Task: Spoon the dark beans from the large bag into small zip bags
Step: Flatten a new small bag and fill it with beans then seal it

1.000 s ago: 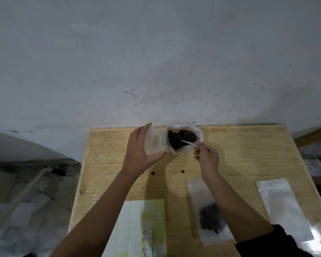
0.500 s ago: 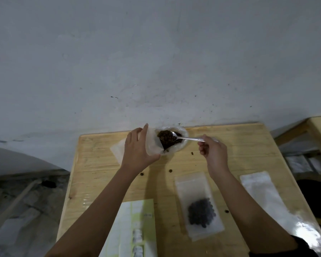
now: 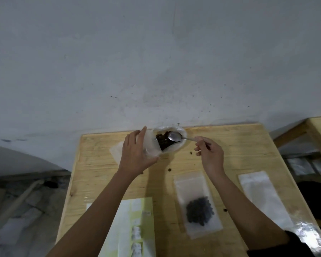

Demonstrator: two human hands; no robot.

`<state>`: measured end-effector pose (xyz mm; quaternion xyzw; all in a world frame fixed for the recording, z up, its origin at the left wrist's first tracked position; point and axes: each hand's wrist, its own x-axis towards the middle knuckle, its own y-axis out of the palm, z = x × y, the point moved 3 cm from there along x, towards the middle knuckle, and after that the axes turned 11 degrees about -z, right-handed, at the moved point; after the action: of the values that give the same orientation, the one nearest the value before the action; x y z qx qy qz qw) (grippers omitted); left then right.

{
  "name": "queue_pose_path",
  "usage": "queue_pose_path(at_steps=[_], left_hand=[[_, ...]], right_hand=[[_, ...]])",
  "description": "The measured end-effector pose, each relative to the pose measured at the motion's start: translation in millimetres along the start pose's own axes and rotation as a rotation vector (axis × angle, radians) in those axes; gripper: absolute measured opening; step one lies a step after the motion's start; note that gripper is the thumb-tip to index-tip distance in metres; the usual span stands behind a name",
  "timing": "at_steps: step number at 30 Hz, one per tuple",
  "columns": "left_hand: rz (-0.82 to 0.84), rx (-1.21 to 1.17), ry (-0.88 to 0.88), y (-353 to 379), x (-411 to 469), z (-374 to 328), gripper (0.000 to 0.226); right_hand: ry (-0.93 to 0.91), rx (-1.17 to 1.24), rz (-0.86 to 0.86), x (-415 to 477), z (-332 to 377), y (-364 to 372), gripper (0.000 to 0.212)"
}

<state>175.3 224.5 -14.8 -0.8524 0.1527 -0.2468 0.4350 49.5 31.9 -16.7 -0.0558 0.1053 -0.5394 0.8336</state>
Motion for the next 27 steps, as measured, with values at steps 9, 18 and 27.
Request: queue_pose_path(at_steps=[9,18,27], left_hand=[[-0.005,0.033,-0.033,-15,-14,33,0.101],[0.004,0.043,-0.038,-9,-20,37,0.103],[0.028,0.005,-0.009,11,-12,4,0.101]], right_hand=[[0.290,0.001,0.012,-24,-41,47,0.020],[0.578,0.235,-0.118,-18,-37,39,0.017],[0.288,0.176,0.037,-15,9,-6,0.015]])
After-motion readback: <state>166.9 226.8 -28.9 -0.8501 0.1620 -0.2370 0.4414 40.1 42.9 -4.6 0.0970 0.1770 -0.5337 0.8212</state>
